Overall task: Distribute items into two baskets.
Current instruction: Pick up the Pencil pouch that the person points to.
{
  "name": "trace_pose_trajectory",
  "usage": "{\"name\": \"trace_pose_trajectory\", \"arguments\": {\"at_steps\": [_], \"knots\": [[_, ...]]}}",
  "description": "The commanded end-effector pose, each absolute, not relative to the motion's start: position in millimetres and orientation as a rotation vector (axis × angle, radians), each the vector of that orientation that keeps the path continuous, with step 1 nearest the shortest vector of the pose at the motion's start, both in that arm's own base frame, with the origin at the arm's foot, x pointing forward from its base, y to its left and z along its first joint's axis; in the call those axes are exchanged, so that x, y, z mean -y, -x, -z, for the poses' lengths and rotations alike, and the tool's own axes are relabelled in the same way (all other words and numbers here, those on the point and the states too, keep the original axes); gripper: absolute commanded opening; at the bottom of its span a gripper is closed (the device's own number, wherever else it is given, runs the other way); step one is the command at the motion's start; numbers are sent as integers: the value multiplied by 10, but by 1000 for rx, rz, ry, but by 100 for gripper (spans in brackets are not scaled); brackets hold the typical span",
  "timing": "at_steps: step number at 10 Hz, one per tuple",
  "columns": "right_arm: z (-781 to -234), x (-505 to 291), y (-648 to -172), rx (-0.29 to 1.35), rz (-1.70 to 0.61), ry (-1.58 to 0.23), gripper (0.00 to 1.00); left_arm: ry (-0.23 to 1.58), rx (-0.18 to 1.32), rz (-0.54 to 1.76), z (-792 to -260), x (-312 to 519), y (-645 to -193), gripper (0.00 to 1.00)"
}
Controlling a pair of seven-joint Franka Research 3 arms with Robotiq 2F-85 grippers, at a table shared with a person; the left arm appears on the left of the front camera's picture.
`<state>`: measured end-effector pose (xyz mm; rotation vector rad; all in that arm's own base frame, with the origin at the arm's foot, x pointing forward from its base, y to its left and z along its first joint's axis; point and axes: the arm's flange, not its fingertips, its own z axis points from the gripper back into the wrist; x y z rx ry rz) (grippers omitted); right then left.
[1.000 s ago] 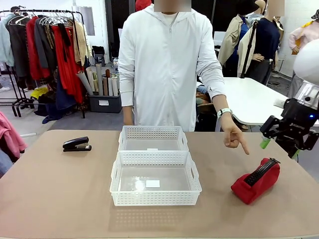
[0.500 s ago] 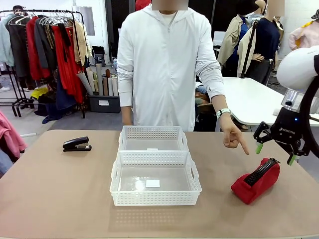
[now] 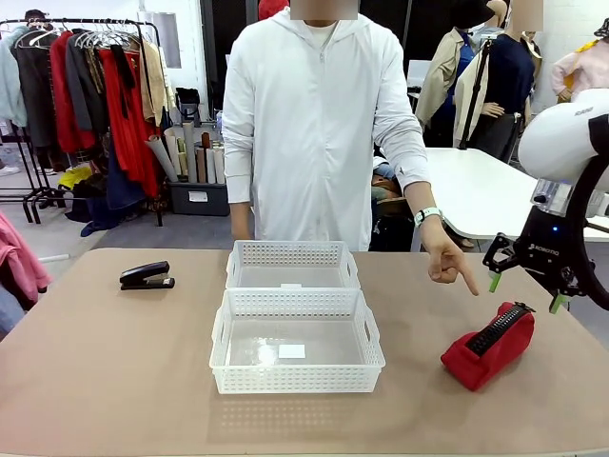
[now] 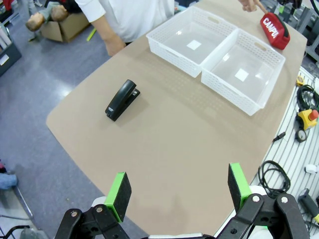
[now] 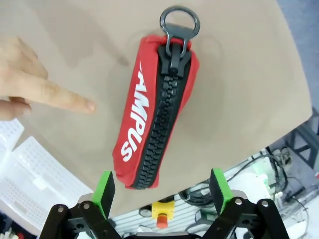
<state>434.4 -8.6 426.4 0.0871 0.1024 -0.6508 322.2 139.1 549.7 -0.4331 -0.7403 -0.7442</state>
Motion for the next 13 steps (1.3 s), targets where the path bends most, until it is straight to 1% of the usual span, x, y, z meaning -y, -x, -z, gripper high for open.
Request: {"name": "trace_pose_trajectory", "arguments": {"at_steps": [1,4,8,13], "knots": [[-4166,15,-4363,-52,710,-39,100,441,750,752,-5501,-1397,-3217,100],[-4017,-33,-4408,-18,744,-35,100,441,750,752,-5501,-1397,-3217,100],[-3717,-103,-4409,-38,750,-48,100,441,750,752,-5501,-1397,-3217,100],[-3486,-174,-4340,-38,765,-64,100,441,750,752,-5501,-1397,-3217,100]]}}
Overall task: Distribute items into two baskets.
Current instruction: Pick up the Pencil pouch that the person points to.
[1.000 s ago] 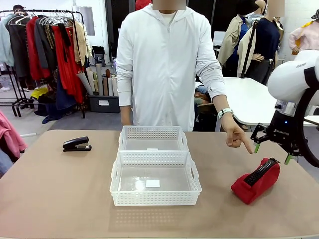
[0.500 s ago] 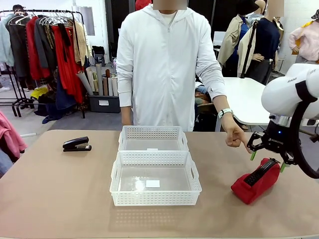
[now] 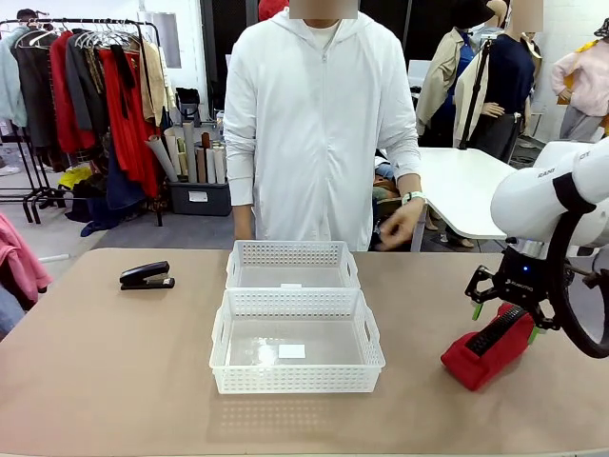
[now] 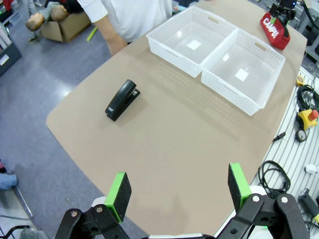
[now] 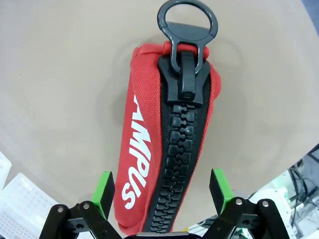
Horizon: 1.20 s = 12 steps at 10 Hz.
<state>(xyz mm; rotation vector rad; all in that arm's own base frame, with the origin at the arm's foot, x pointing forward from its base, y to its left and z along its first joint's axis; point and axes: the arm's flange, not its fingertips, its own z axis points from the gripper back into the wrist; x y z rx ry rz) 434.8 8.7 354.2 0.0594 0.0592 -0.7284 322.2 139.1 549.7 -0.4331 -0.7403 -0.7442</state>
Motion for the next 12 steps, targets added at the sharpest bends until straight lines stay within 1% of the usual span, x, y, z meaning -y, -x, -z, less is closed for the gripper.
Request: {"name": "trace_pose_trajectory", "arguments": {"at_steps": [1,7,8,9,12], "knots": [[-3430,-197,-4327,-42,767,-62,100,441,750,752,-5501,-1397,-3217,100],[-3230,-274,-4318,-54,769,-60,100,441,750,752,-5501,-1397,-3217,100],[-3243,-261,-4311,-57,723,-84,100,441,750,752,-5501,-1397,-3217,100],[-3280,-196,-4315,-69,736,-53,100,441,750,752,-5501,-1397,-3217,100],[-3280,-196,-4315,-69,736,-53,100,441,750,752,-5501,-1397,-3217,100]]}}
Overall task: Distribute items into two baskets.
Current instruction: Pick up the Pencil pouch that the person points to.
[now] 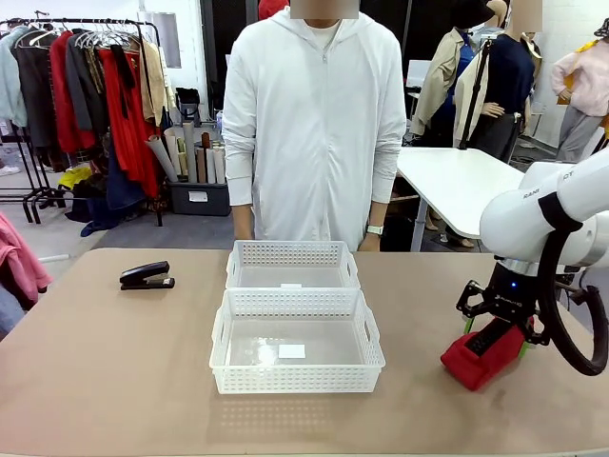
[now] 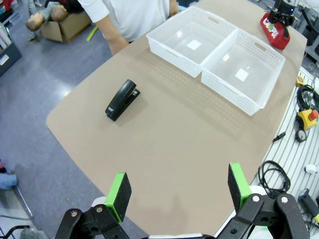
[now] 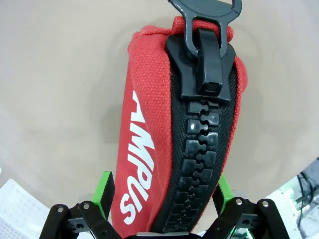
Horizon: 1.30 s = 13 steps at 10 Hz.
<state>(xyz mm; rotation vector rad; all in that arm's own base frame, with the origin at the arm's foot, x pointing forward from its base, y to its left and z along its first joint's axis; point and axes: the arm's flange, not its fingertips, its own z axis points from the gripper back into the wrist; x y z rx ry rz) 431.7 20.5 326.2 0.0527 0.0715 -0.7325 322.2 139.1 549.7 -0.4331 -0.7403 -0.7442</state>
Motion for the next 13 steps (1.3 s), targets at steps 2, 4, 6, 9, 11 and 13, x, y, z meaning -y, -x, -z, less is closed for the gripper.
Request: {"name": "trace_pose_trajectory", "arguments": {"at_steps": [2,4,6,9,11,13], "knots": [[-3280,-196,-4315,-69,736,-53,100,441,750,752,-5501,-1397,-3217,100],[-3195,-201,-4418,-56,731,-54,80,441,750,752,-5501,-1397,-3217,100],[-3221,-165,-4443,-39,745,-49,40,441,750,752,-5501,-1397,-3217,100],[-3234,-174,-4460,-34,733,-16,0,441,750,752,-5501,-1397,-3217,100],[-3247,-183,-4478,-40,724,-9,0,441,750,752,-5501,-1397,-3217,100],[-3242,-179,-4401,-51,722,-44,0,441,750,752,-5501,-1397,-3217,100]]}}
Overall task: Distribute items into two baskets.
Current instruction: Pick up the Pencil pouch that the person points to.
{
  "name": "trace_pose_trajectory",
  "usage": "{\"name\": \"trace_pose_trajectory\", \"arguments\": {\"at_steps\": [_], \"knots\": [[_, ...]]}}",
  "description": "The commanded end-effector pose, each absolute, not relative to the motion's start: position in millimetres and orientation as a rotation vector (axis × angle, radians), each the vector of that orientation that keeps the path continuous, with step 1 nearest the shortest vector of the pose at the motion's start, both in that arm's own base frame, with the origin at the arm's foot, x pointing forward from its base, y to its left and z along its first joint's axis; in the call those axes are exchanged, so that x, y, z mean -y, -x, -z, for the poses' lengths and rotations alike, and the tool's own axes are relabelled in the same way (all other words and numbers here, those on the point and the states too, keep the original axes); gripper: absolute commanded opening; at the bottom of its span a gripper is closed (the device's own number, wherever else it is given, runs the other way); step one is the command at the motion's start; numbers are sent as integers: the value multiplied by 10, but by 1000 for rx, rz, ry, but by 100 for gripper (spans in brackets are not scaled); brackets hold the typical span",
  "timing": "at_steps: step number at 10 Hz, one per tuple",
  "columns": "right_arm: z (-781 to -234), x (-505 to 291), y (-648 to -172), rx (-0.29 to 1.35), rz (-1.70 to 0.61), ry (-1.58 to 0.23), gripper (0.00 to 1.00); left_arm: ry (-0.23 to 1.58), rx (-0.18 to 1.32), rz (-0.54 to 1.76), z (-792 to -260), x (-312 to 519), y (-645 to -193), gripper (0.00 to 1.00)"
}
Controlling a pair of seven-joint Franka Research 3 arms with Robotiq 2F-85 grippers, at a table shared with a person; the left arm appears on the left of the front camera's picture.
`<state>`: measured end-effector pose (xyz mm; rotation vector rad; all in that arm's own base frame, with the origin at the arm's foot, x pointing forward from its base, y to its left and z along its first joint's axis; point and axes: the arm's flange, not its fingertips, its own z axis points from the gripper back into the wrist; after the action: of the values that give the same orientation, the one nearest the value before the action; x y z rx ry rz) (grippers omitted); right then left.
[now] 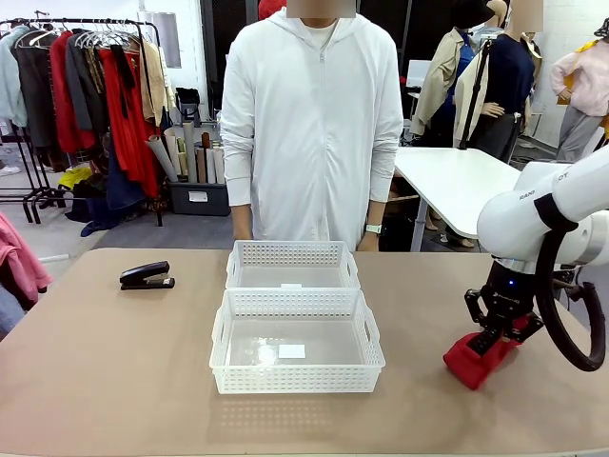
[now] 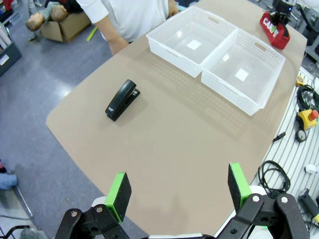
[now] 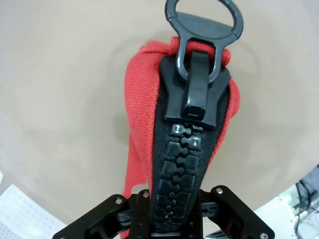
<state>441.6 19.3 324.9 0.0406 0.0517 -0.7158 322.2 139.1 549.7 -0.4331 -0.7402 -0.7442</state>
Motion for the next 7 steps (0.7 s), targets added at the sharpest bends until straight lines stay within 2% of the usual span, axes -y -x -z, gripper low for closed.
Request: {"name": "trace_pose_trajectory", "arguments": {"at_steps": [1,7], "knots": [[-3242,-179,-4401,-51,722,-44,0,441,750,752,-5501,-1397,-3217,100],[-3242,-179,-4401,-51,722,-44,0,441,750,752,-5501,-1397,-3217,100]]}}
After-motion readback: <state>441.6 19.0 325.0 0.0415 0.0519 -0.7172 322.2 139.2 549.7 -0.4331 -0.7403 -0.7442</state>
